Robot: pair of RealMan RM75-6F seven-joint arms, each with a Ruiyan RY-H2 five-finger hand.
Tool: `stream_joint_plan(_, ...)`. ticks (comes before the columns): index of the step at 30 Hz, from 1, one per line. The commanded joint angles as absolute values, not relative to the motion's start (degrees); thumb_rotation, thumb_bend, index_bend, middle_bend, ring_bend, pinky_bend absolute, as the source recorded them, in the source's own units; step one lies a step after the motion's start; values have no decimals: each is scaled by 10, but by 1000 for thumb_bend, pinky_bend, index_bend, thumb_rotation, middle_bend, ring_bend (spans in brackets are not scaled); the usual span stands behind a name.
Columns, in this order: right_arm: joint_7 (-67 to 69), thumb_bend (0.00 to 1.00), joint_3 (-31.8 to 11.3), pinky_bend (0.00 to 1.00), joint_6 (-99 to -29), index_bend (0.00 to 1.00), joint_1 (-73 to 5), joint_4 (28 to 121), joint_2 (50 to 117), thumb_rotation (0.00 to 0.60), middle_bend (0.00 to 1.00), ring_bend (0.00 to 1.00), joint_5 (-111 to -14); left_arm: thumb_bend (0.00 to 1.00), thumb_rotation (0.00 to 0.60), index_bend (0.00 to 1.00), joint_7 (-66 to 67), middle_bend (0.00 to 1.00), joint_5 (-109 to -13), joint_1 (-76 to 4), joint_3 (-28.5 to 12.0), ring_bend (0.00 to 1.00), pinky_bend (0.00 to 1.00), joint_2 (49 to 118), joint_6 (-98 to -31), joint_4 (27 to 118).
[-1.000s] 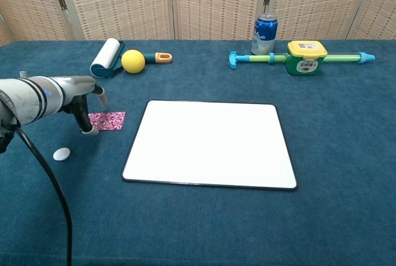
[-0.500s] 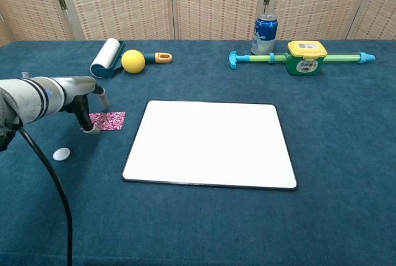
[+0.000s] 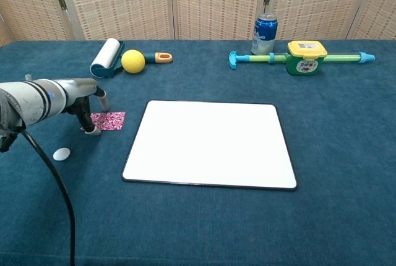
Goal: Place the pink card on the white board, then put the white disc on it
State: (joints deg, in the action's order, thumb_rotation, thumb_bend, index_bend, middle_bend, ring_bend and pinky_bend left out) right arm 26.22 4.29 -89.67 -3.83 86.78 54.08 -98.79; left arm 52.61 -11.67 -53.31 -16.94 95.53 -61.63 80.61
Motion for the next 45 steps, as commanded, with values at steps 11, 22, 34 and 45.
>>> stream_joint_plan(11, 259, 204, 43, 0, -900, 0, -36, 869, 540, 600, 0, 0, -989, 326, 600, 332, 510, 1000, -135, -531, -155, 1000, 1000, 962, -618, 797)
stream_joint_plan(22, 257, 204, 44, 0, -905, 0, -33, 869, 539, 600, 0, 0, -993, 326, 600, 377, 493, 1000, -162, -526, -149, 1000, 1000, 967, -623, 793)
stream_joint_plan(34, 258, 203, 43, 0, -914, 0, -29, 869, 539, 600, 0, 0, -995, 326, 600, 469, 482, 1000, -175, -518, -146, 1000, 1000, 965, -628, 796)
stream_joint_plan(45, 258, 203, 44, 0, -915, 0, -29, 869, 539, 600, 0, 0, -998, 325, 600, 465, 487, 1000, -195, -514, -150, 1000, 1000, 946, -664, 842)
